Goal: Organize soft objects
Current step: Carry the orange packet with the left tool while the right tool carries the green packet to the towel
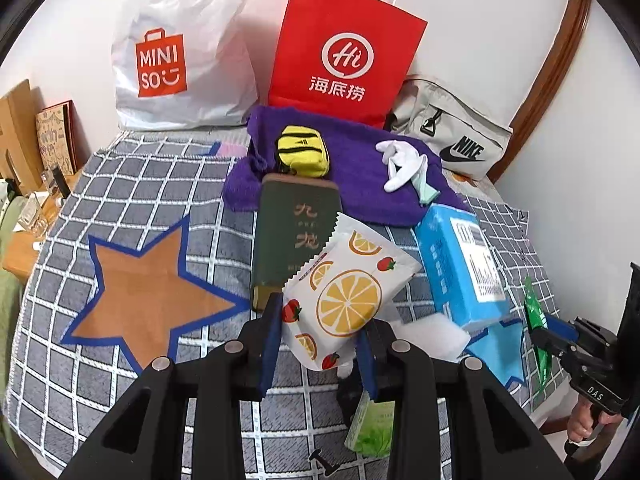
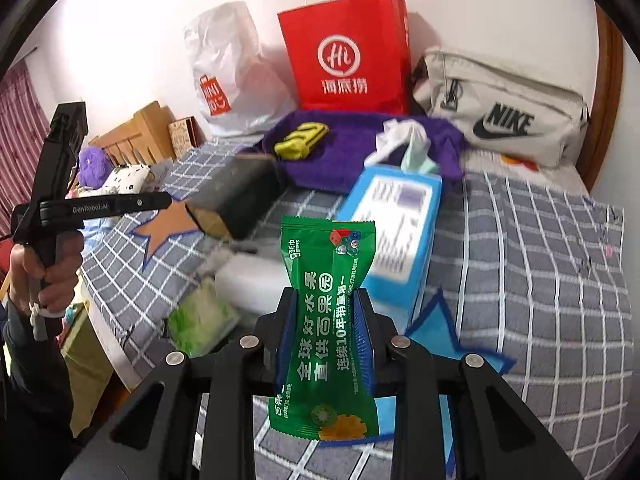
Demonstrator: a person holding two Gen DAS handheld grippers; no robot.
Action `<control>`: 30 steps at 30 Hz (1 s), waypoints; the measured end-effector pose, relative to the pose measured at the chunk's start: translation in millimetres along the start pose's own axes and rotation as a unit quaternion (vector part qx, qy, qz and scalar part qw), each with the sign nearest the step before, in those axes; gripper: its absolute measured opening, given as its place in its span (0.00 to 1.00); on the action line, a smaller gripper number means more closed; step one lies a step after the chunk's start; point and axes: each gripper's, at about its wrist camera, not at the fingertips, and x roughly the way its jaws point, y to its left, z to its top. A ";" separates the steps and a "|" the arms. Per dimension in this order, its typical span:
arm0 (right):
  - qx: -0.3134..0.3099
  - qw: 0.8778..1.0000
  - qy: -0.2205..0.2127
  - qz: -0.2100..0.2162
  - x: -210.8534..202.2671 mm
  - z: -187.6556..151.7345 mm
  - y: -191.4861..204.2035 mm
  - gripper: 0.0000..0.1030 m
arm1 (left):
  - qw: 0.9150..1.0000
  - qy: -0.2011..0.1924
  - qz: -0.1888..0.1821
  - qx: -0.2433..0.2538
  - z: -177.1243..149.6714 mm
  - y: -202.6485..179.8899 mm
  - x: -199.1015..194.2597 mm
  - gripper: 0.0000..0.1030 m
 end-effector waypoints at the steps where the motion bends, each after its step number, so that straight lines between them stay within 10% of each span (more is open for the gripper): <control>1: 0.000 1.000 -0.001 -0.001 0.7 4.6 -0.5 0.27 | 1.000 -0.001 0.001 0.000 2.9 -0.7 -0.2 0.31; 30: 0.014 0.999 -0.044 -0.021 50.9 156.7 -44.4 0.27 | 0.999 -0.006 0.033 0.009 102.2 -9.7 34.7 0.31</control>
